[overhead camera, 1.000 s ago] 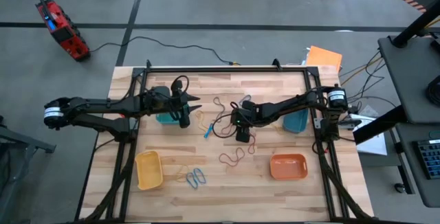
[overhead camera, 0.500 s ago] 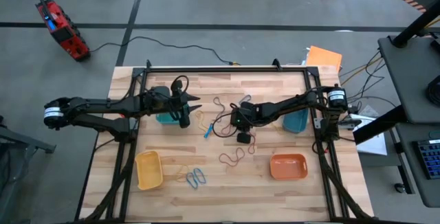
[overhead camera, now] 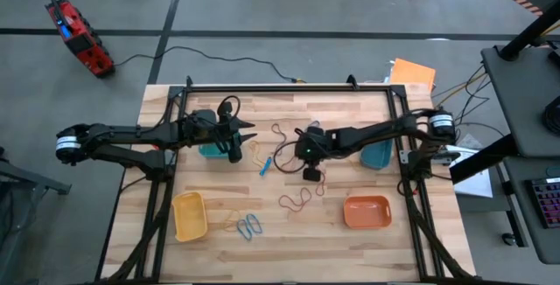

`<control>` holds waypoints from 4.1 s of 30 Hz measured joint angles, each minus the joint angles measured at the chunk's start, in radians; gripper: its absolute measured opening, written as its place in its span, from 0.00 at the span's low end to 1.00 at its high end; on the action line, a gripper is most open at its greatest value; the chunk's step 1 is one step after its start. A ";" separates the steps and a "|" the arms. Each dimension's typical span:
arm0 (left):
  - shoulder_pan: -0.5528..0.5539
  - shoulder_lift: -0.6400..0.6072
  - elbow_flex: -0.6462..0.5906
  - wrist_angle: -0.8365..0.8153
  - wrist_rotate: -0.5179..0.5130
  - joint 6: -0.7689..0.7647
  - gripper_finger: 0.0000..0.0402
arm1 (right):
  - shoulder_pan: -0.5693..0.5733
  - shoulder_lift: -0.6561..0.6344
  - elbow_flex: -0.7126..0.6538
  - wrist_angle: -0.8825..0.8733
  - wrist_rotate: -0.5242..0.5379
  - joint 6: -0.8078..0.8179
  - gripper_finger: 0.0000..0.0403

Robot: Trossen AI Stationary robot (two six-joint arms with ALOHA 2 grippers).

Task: Sort rubber bands into baskets
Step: Put the red rubber band into the orange bin, then put the blue rubber band into the yellow bin

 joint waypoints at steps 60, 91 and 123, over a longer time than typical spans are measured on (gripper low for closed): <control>0.000 0.000 0.000 0.042 0.000 -0.015 0.31 | 0.574 -0.564 0.001 -0.712 -0.225 1.158 0.03; 0.000 0.000 0.000 0.043 -0.077 -0.007 0.31 | 0.573 -0.355 -0.035 -0.763 -0.288 1.088 0.03; 0.000 0.000 0.001 0.044 -0.077 -0.001 0.31 | 0.539 -0.304 -0.035 -0.733 -0.175 1.054 0.03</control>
